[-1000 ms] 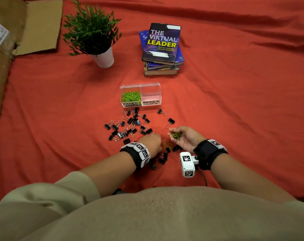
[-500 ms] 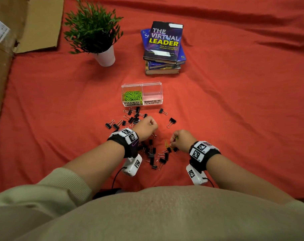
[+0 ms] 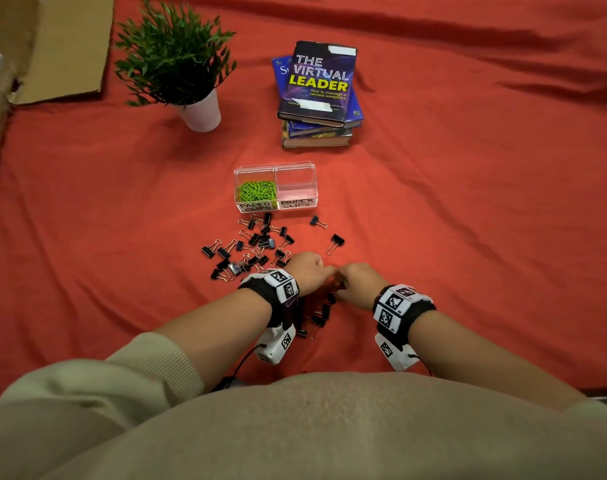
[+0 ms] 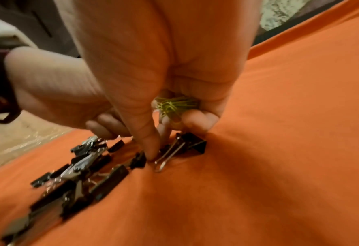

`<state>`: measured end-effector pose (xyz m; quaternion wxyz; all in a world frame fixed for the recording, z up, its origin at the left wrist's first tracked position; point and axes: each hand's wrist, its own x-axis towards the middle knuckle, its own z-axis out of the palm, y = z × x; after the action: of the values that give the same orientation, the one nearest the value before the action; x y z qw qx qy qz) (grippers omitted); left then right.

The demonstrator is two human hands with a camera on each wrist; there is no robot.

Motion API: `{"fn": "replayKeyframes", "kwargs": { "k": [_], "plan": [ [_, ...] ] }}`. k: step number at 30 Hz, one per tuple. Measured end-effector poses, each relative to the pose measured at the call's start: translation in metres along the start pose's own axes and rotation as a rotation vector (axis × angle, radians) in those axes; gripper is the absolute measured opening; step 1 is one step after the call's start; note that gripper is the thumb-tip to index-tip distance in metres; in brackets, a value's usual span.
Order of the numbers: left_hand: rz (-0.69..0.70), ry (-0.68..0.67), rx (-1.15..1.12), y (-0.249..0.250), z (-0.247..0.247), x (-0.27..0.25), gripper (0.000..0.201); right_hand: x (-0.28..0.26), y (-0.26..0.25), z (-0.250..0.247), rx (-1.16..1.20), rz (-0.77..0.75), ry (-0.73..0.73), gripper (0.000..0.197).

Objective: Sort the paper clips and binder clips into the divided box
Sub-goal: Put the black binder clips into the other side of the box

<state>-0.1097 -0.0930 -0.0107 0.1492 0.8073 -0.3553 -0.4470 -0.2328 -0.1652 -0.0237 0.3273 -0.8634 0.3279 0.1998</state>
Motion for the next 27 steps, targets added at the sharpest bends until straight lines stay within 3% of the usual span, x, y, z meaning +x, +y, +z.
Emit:
{"fn": "replayKeyframes", "kwargs": {
  "k": [4,8,12,15,21,24,27],
  "plan": [
    [0.073,0.004,0.279,-0.005,0.004,0.000,0.015,0.001,0.001,0.006,-0.048,0.011,-0.021,0.003],
    [0.105,0.038,0.471,-0.011,0.010,-0.001,0.028,0.001,-0.001,0.007,-0.054,0.010,-0.049,0.007],
    [0.156,0.033,0.580,-0.012,0.014,-0.005,0.028,0.004,0.004,0.005,0.014,0.021,-0.028,0.011],
    [0.174,0.024,0.654,-0.011,0.018,-0.008,0.029,0.007,0.012,-0.001,0.266,0.132,0.025,0.014],
    [0.153,-0.019,0.566,-0.016,0.016,-0.007,0.030,0.009,0.008,-0.025,1.166,0.306,-0.004,0.021],
    [0.184,-0.039,0.457,-0.018,0.009,-0.010,0.022,0.011,0.003,-0.030,1.297,0.288,0.001,0.017],
    [0.135,0.021,0.261,-0.021,-0.008,-0.011,0.016,0.016,-0.008,-0.028,1.223,0.287,-0.007,0.018]
  ]
}}
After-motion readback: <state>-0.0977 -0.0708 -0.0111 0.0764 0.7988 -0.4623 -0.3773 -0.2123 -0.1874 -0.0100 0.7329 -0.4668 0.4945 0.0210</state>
